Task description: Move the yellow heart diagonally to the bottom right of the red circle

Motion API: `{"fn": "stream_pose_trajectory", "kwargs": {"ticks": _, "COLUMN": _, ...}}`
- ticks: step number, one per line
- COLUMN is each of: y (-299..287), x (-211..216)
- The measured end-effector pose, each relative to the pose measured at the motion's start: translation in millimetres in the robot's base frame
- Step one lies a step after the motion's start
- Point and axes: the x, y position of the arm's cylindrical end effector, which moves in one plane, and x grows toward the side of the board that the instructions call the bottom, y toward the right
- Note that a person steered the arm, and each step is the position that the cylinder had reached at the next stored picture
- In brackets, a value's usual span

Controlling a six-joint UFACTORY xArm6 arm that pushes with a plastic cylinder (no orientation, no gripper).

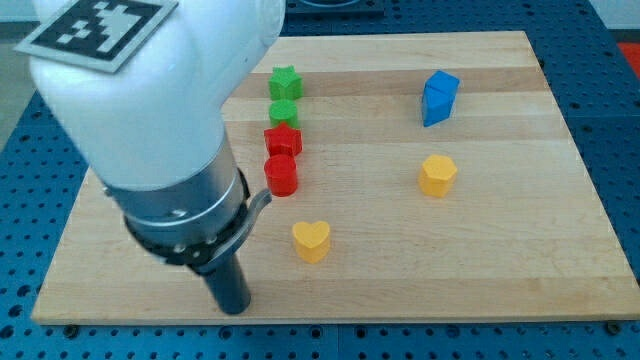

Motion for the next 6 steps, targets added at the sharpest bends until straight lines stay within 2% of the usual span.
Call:
{"fn": "stream_pose_trajectory", "kwargs": {"ticks": 2, "y": 75, "x": -98}}
{"fn": "stream_pose_trajectory", "kwargs": {"ticks": 3, "y": 106, "x": -129}}
{"fn": "stream_pose_trajectory", "kwargs": {"ticks": 4, "y": 126, "x": -147}}
{"fn": "stream_pose_trajectory", "kwargs": {"ticks": 6, "y": 117, "x": -125}}
